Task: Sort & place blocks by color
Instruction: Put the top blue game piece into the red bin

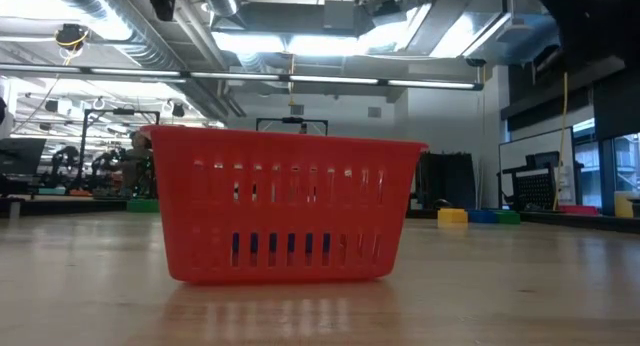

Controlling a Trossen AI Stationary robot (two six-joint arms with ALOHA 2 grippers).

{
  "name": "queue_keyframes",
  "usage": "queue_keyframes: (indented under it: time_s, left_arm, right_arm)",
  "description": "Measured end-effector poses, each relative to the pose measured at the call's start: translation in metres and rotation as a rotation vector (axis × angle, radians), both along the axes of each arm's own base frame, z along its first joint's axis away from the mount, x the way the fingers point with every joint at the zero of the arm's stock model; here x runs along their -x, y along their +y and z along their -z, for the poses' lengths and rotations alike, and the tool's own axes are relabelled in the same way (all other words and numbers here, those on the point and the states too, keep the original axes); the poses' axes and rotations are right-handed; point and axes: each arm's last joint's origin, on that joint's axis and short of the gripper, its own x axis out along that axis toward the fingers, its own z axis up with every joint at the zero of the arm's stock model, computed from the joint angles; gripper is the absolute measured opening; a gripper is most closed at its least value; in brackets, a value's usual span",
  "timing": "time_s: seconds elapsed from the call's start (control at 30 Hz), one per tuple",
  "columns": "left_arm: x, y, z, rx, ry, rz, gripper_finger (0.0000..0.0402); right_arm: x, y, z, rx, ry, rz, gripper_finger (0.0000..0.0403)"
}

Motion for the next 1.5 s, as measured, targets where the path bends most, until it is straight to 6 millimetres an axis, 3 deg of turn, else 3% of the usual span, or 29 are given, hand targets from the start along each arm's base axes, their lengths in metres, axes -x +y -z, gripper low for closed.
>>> queue_keyframes:
  time_s: [0.17,0.3,0.7,0.87,1.13,1.5]
  left_arm:
    - [0.000,0.000,0.000,0.000,0.000,0.000,0.0167]
    - [0.000,0.000,0.000,0.000,0.000,0.000,0.0167]
    - [0.000,0.000,0.000,-0.001,0.000,0.004,0.0167]
    - [0.000,0.000,0.000,-0.001,0.000,0.004,0.0167]
    - [0.000,0.000,0.000,-0.001,0.000,0.004,0.0167]
    - [0.000,0.000,0.000,-0.001,-0.001,0.004,0.0167]
  right_arm:
    - [-0.004,-0.003,0.000,-0.007,0.010,0.129,0.0020]
    - [-0.006,-0.005,-0.012,0.004,-0.008,0.186,0.0020]
    - [-0.025,-0.009,-0.100,0.086,-0.009,0.286,0.0020]
    - [-0.036,-0.013,-0.126,0.093,0.047,0.314,0.0020]
    - [-0.057,-0.014,-0.139,0.129,0.302,0.332,0.0020]
    - [-0.063,-0.011,-0.137,0.191,0.333,0.236,0.0020]
